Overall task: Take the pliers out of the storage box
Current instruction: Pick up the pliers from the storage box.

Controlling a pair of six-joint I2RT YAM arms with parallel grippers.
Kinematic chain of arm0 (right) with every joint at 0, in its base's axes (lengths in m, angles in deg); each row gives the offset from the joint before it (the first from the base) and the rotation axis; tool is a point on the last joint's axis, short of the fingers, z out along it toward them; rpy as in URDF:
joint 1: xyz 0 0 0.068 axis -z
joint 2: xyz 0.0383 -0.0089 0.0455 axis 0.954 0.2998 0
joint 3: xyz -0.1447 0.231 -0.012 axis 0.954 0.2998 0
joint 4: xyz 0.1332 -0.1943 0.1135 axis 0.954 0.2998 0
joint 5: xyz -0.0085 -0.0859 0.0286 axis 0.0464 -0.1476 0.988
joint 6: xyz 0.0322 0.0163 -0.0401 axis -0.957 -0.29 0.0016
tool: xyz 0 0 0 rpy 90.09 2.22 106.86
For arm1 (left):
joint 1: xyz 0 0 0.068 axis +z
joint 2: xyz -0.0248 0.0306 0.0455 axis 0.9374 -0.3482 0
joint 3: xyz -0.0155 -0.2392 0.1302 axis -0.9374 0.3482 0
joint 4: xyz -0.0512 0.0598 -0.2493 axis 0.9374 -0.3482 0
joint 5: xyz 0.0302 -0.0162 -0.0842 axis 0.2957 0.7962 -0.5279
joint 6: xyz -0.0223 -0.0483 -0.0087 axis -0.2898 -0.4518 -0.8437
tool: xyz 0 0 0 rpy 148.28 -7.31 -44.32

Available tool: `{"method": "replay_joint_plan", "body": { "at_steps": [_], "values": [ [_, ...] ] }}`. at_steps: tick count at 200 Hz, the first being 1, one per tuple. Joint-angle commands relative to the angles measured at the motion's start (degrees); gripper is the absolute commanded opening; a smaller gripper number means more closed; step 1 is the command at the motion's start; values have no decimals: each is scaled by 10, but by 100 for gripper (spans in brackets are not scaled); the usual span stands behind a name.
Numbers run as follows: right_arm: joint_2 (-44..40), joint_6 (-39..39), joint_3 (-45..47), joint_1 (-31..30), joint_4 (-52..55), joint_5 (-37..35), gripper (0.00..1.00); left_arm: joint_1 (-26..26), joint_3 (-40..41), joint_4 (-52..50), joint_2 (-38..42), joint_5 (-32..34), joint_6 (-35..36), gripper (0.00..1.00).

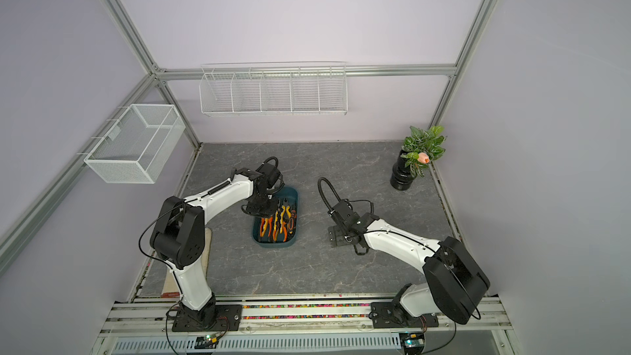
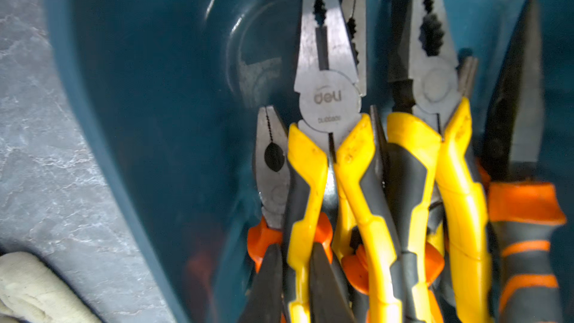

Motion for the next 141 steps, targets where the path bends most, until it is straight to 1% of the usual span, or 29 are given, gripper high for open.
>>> {"method": "replay_joint_plan", "body": {
  "at_steps": [1, 19, 42, 52, 63, 85, 105, 118, 138, 141],
  "values": [
    [-15, -14, -6, 3, 11, -4, 97, -20, 16, 11, 40, -11, -18, 0],
    [-17, -18, -21, 3, 28, -6, 97, -36, 33, 27, 78, 13, -37, 0],
    [-13, -15, -50, 0, 66, -16, 97, -41, 58, 50, 125, 34, -62, 0],
    [-15, -11, -71, -1, 74, -21, 100, -42, 65, 58, 146, 41, -68, 0],
    [-25, -12, -74, -3, 72, -29, 90, -42, 71, 65, 165, 44, -73, 0],
    [-54, -26, -64, -1, 55, -43, 89, -48, 77, 73, 197, 46, -79, 0],
    [-66, -32, -67, 4, 44, -36, 89, -73, 99, 97, 223, 66, -90, 0],
    [-58, -33, -85, 9, 50, -16, 89, -99, 124, 129, 241, 87, -95, 0],
    [-40, -46, -119, 21, 61, 27, 99, -145, 164, 183, 259, 129, -96, 0],
    [-38, -51, -125, 23, 64, 32, 99, -153, 169, 192, 261, 135, -95, 0]
  ]
}}
